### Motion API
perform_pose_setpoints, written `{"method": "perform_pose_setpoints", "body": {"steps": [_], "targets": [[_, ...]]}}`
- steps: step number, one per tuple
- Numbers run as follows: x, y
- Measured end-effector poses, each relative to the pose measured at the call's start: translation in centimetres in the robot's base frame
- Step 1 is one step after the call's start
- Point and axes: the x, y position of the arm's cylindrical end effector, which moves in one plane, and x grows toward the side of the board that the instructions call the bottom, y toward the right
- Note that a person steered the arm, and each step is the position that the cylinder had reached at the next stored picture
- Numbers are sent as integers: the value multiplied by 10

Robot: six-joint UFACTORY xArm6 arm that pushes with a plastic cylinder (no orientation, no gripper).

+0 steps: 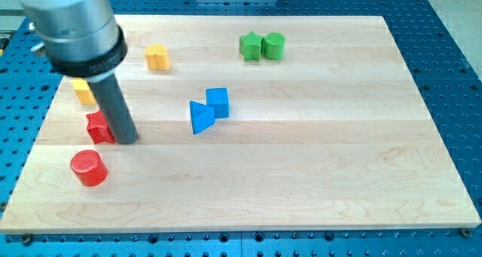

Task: Move the red blocks upwards

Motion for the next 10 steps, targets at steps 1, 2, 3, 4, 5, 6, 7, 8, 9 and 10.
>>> {"method": "perform_pose_setpoints", "body": {"steps": [1, 2, 3, 4, 5, 6, 7, 8, 9, 10], "targets": [[-23, 0], [-32, 1], [-19, 21], [28, 36], [75, 32], [101, 2], [100, -30], [69, -35], [18, -40], [-29, -50]]}}
